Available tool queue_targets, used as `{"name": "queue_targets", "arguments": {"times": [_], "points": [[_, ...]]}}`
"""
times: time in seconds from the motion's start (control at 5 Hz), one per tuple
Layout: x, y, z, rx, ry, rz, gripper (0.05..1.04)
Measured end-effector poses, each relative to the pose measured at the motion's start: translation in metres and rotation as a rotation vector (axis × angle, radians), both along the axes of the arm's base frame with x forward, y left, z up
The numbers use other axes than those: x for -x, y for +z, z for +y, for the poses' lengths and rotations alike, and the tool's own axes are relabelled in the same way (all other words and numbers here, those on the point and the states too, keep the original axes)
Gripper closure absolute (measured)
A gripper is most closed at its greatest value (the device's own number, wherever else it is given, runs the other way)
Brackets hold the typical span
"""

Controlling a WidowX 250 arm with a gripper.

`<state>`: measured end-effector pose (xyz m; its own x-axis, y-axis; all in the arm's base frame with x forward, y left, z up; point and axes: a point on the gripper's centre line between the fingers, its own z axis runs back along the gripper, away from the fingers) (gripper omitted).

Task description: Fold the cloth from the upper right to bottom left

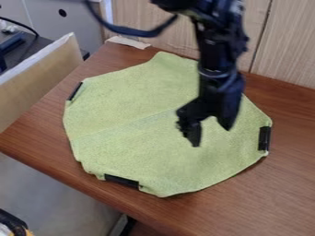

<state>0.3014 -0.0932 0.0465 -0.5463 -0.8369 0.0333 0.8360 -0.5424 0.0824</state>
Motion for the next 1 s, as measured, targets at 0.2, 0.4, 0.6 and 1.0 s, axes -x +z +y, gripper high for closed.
{"name": "queue_targets", "arguments": {"times": [0.2, 0.4, 0.6, 1.0], "points": [[-0.019, -0.008, -0.028, -0.001, -0.128, -0.023, 0.083], [-0.039, -0.021, -0.052, -0.009, -0.235, -0.026, 0.083], [-0.051, -0.028, -0.077, -0.009, -0.336, -0.033, 0.133], [-0.058, -0.041, -0.081, -0.043, -0.365, -0.018, 0.660]]}}
